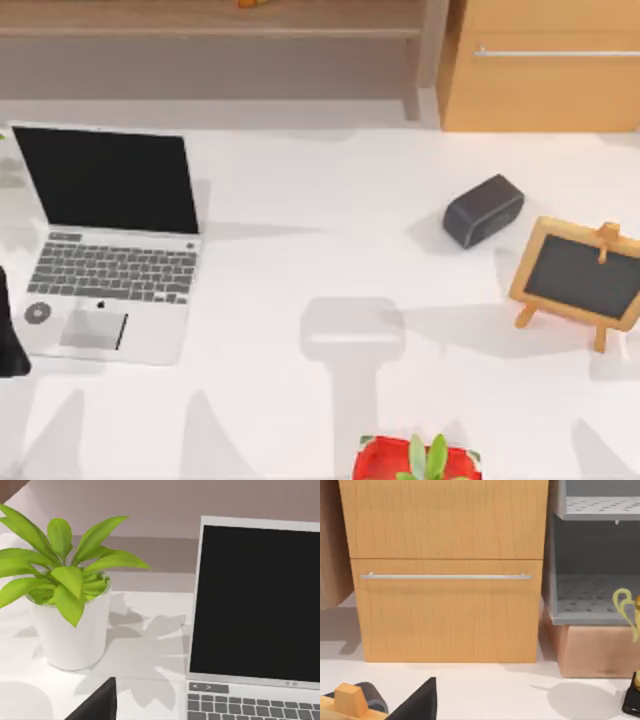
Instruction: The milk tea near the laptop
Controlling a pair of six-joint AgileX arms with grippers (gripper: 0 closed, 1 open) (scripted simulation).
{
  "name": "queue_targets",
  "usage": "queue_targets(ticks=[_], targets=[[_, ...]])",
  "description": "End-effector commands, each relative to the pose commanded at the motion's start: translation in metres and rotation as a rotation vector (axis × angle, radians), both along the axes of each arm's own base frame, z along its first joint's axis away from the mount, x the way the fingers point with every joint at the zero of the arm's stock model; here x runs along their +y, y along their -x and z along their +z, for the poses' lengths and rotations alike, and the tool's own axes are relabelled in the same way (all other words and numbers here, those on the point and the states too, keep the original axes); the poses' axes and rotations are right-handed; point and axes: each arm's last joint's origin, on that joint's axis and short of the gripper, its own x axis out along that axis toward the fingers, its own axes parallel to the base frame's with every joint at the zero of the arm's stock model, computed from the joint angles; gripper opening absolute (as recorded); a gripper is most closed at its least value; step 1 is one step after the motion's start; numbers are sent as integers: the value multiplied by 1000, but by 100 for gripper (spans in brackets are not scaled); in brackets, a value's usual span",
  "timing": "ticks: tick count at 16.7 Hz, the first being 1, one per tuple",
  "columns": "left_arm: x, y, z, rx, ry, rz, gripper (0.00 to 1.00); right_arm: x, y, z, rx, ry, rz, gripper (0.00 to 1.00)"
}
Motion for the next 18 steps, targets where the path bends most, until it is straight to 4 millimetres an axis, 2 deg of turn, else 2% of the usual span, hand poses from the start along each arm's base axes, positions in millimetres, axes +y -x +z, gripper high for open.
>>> queue_targets(ticks=[4,9,13,18], targets=[[21,-10,-4,35,54,-21,100,0,0,0,0,0,0,100],[56,-16,-15,55,108,-30,100,0,0,0,0,0,0,100],[88,-12,-28,42,122,-28,100,0,0,0,0,0,0,100],[125,4,-47,-1,85,-15,100,0,0,0,0,0,0,100]])
